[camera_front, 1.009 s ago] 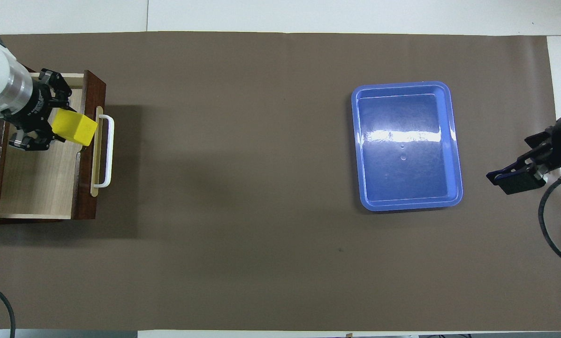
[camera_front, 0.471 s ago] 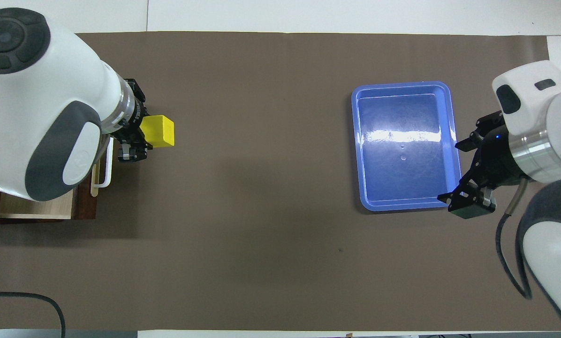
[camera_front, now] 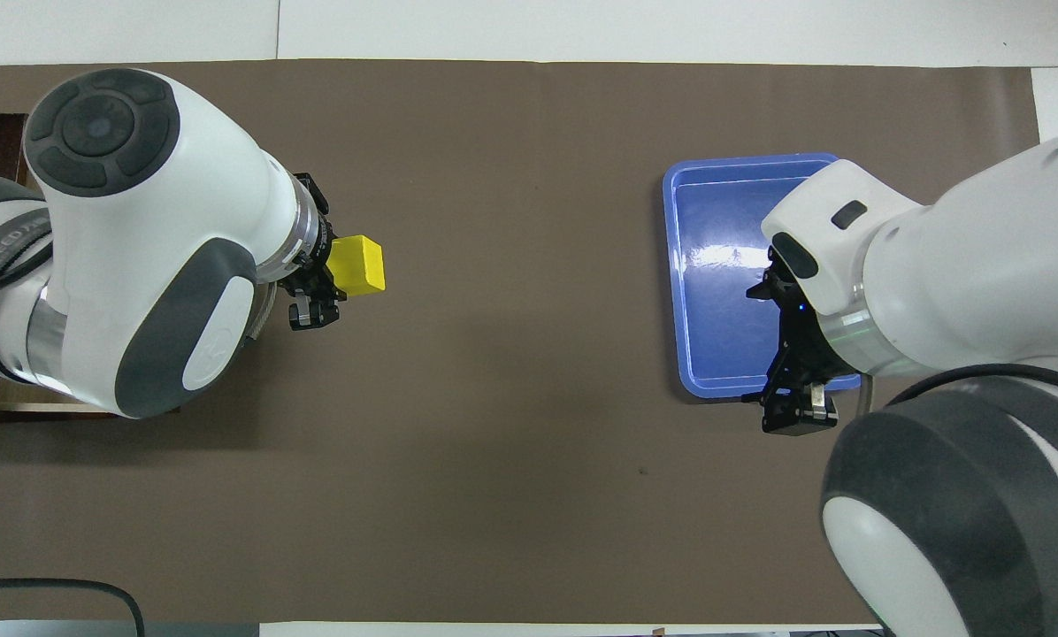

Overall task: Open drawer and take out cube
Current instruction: 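Hold the cube with the left gripper while the right gripper approaches, then close the right gripper on the cube held by the left gripper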

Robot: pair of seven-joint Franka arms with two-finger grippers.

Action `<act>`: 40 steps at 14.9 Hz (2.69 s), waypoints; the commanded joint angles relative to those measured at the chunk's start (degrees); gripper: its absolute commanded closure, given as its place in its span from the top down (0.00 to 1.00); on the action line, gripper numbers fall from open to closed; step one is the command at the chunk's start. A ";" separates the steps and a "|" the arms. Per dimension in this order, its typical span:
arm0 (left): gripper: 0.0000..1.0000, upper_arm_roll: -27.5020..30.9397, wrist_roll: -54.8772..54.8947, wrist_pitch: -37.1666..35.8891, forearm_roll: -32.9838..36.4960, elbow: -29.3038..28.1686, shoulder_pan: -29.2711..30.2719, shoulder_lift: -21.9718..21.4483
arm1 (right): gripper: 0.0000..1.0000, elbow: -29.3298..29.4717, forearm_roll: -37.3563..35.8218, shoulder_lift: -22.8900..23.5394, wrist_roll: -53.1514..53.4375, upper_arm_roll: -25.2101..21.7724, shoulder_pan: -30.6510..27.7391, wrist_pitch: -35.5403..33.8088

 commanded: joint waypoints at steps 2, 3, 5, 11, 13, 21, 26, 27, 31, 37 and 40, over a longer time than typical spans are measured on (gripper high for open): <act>0.00 0.99 -1.91 1.83 -0.88 -3.21 -1.66 -2.50 | 1.00 -2.13 6.76 2.05 -4.03 -0.31 0.14 5.20; 0.00 0.99 -2.09 1.83 -0.88 -3.21 -1.92 -2.50 | 1.00 -2.13 8.17 2.93 -4.82 -0.14 0.40 6.69; 0.00 0.99 -2.26 2.00 -0.88 -3.12 -2.18 -2.24 | 1.00 -1.70 9.32 5.04 -5.96 -0.05 2.68 8.89; 0.00 1.08 -5.69 3.85 -0.62 -2.77 -5.08 -0.04 | 1.00 0.59 10.29 9.44 -6.41 -0.14 10.86 16.46; 0.00 0.99 -5.87 3.76 -0.62 -2.77 -5.43 -0.04 | 1.00 0.95 10.56 11.11 -6.41 -0.05 12.17 19.61; 0.00 0.99 -5.96 3.76 -0.62 -3.12 -6.14 -0.13 | 1.00 1.12 12.31 13.58 -3.51 -0.05 17.81 28.32; 0.00 0.99 -6.04 3.32 -0.53 -3.21 -6.14 -0.22 | 1.00 4.72 12.67 17.09 -1.75 -0.05 18.86 29.03; 0.00 0.99 -6.04 3.32 -0.53 -3.21 -6.14 -0.22 | 1.00 5.07 12.49 17.09 -1.84 -0.05 18.51 28.25; 0.00 1.08 -6.04 3.14 -0.27 -3.21 -6.05 -0.22 | 1.00 7.44 14.60 17.62 -2.63 0.13 17.63 25.25; 0.00 0.99 -6.04 3.06 -0.27 -3.21 -6.14 -0.22 | 1.00 7.45 15.04 17.71 -2.63 0.13 18.16 25.95; 0.00 0.99 -6.04 2.80 -0.27 -3.21 -6.23 -0.30 | 1.00 7.10 18.09 17.88 -4.20 0.04 17.37 27.35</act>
